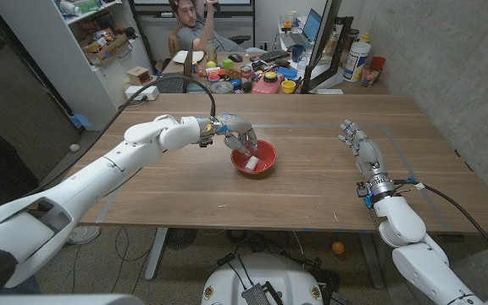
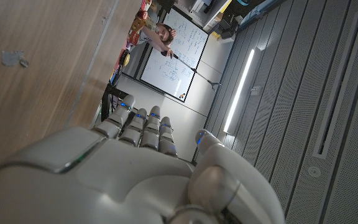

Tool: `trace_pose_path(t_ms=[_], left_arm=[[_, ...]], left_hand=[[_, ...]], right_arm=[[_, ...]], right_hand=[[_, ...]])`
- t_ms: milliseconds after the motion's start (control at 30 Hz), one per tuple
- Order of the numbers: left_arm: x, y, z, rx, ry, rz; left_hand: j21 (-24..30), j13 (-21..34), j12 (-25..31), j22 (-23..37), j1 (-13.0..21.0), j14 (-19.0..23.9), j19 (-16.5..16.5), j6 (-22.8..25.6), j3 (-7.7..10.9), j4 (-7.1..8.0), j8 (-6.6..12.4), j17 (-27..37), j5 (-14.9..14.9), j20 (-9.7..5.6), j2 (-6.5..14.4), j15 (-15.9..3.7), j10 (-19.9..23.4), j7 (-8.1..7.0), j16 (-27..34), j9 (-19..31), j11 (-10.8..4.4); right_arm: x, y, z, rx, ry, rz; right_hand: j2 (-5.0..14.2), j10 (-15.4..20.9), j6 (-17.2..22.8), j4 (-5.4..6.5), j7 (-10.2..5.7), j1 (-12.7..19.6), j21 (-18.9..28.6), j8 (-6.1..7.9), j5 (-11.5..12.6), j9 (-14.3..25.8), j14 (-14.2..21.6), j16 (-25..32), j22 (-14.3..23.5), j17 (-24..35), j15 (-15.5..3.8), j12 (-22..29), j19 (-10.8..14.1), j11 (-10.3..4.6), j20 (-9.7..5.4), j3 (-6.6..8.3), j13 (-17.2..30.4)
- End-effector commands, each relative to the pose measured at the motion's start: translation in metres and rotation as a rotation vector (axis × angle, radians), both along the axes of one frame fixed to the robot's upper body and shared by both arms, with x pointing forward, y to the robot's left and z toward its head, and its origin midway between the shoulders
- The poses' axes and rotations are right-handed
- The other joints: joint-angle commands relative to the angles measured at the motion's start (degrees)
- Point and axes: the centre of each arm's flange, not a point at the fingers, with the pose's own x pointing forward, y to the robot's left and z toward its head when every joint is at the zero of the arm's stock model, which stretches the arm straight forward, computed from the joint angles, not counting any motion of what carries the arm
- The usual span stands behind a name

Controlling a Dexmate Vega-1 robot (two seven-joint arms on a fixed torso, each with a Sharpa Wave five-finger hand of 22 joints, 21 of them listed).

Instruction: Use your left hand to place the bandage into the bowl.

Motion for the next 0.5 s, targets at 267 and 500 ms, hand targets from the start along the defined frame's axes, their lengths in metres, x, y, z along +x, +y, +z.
trace_pose_path(t_ms=[267, 500], left_arm=[[-0.004, 0.009, 0.009, 0.022, 0.055, 0.04], [-0.009, 0.017, 0.018, -0.003, 0.04, 0.047]], left_hand=[[-9.0, -2.9, -0.2, 0.3, -2.5, -17.1, -9.0, -8.0, -2.16, 2.47, 0.01, 0.2, 2.2, 5.35, -0.4, 0.51, -9.2, -1.72, -0.8, -0.1, 1.79], [-13.4, -3.9, -0.2, 0.4, -2.8, -27.8, -13.4, -11.5, -3.38, 2.94, 0.02, 0.4, 3.1, 8.19, -0.1, 3.52, -14.9, -3.17, -0.7, -0.3, 1.59]], right_arm=[[-0.001, 0.004, -0.001, 0.0, -0.004, 0.005], [0.0, 0.006, -0.001, -0.004, -0.004, 0.006]], right_hand=[[1.19, 0.5, 0.6, 0.01, -0.12, -0.7, -0.2, 0.35, 0.2, 0.2, 0.5, -0.1, 0.1, 0.1, -0.03, 0.3, 0.4, -0.06, -1.27, 0.42, 0.1], [1.17, 0.3, 0.6, 0.01, -0.24, -0.7, -0.3, 0.34, 0.2, 0.2, 0.5, -0.1, 0.1, 0.1, 0.01, 0.2, 0.4, -0.16, -1.27, 0.45, 0.1]])
